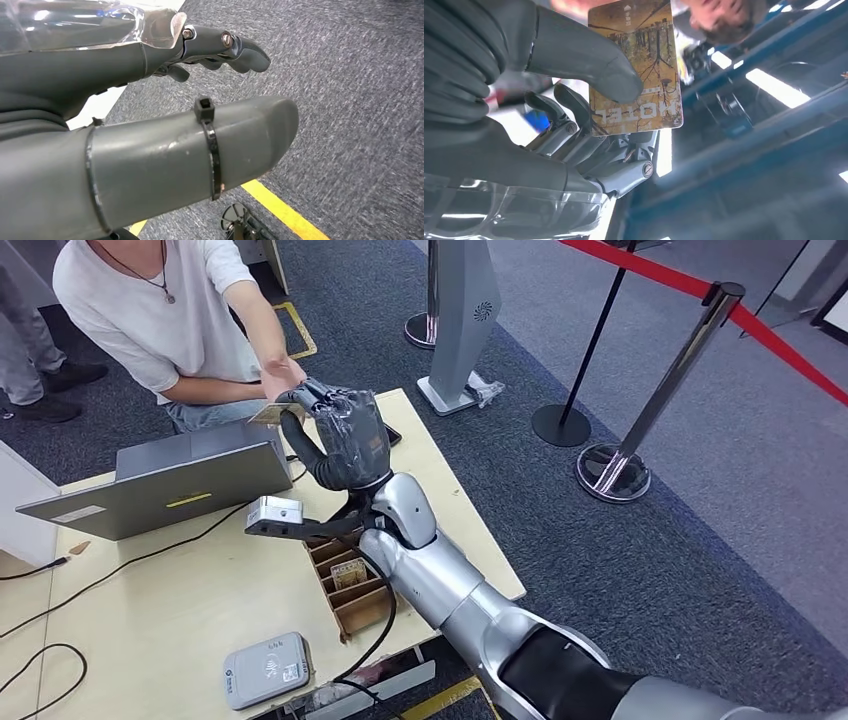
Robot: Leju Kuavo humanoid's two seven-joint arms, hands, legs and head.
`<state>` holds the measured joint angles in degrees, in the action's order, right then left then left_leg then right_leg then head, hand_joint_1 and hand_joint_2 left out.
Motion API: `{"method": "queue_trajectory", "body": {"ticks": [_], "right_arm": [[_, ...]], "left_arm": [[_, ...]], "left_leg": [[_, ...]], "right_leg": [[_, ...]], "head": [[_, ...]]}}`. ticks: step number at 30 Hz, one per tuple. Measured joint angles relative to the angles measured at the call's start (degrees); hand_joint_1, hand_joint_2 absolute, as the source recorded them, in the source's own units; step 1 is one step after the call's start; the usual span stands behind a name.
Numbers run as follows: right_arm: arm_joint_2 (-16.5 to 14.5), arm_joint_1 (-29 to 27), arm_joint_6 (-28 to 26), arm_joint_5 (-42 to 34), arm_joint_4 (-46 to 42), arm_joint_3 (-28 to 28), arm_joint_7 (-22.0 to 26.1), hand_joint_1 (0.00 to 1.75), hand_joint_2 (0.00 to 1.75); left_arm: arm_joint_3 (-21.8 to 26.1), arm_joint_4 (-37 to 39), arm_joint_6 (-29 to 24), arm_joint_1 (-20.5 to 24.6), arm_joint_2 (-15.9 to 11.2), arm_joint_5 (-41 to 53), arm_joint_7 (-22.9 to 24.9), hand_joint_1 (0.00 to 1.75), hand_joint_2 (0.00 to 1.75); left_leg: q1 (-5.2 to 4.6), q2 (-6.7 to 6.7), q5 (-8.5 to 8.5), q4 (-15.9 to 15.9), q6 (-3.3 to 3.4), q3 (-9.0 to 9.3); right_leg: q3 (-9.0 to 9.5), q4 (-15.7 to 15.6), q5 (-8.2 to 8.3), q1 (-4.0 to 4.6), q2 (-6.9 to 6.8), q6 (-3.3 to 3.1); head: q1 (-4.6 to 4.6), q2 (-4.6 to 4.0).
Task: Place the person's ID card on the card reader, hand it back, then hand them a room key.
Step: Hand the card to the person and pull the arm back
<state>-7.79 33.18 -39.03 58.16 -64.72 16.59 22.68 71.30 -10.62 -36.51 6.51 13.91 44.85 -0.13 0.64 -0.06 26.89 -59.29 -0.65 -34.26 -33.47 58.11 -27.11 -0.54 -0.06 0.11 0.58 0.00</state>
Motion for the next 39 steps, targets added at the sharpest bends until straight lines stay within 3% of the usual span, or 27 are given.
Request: {"method": "queue_trajectory", "body": {"ticks": [6,14,15,18,19,33,37,39], "right_arm": [[-4.7,0.2,0.0,15.0,2.0,-7.1,0.0,1.75,1.75],[-7.5,1.1,0.0,16.6,6.7,-7.2,-4.2,1.75,1.75],[-7.6,1.3,0.0,16.3,7.3,-7.1,-4.5,1.64,1.75],[-7.7,1.9,0.0,15.7,8.8,-6.8,-5.2,0.34,1.75],[-7.7,2.0,0.0,15.7,9.3,-6.8,-5.5,0.01,1.75],[-7.6,3.8,0.0,14.2,13.3,-5.4,-7.2,0.0,1.75],[-7.6,4.7,0.0,11.2,14.9,-4.6,-6.6,0.0,0.0],[-7.5,5.1,0.1,8.8,16.0,-3.7,-5.9,0.0,0.0]], "left_arm": [[0.0,0.0,-0.4,0.0,0.2,-0.1,1.2,0.0,0.0],[0.0,0.0,-0.4,0.0,0.3,-0.5,1.8,0.0,0.0],[0.0,0.0,-0.4,0.0,0.3,-0.6,1.7,0.0,0.0],[0.0,0.0,-0.4,0.0,0.3,-0.6,1.6,0.0,0.0],[0.0,0.0,-0.4,0.0,0.3,-0.6,1.5,0.0,0.0],[0.0,0.0,-0.4,0.0,0.3,-0.9,1.4,0.0,0.0],[0.0,0.0,-0.7,0.0,0.3,-1.2,1.4,0.0,0.0],[0.1,0.0,-0.8,0.0,0.3,-1.5,1.5,0.0,0.0]], "left_leg": [[0.0,0.01,0.0,0.0,0.0,0.0],[0.0,0.01,0.0,0.0,0.0,0.0],[0.0,0.01,0.0,0.0,0.0,0.0],[0.0,0.01,0.0,0.0,0.0,0.0],[0.0,0.01,0.0,0.0,0.0,0.0],[0.0,0.01,0.0,0.0,0.0,0.0],[0.0,0.01,0.0,0.0,0.0,0.0],[0.0,0.01,0.0,0.0,0.0,0.0]], "right_leg": [[0.0,0.0,0.0,0.0,0.01,0.0],[0.0,0.0,0.0,0.0,0.01,0.0],[0.0,0.0,0.0,0.0,0.01,0.0],[0.01,0.0,0.0,0.0,0.01,0.0],[0.01,0.0,0.0,0.0,0.01,0.0],[-0.01,0.0,0.0,0.0,0.01,0.0],[0.0,0.0,0.0,0.0,0.02,0.0],[0.0,0.0,0.0,0.0,0.02,0.0]], "head": [[0.0,0.0],[-0.01,0.0],[-0.01,0.0],[-0.01,0.0],[-0.01,0.0],[0.0,0.0],[0.0,0.0],[0.0,0.0]]}}
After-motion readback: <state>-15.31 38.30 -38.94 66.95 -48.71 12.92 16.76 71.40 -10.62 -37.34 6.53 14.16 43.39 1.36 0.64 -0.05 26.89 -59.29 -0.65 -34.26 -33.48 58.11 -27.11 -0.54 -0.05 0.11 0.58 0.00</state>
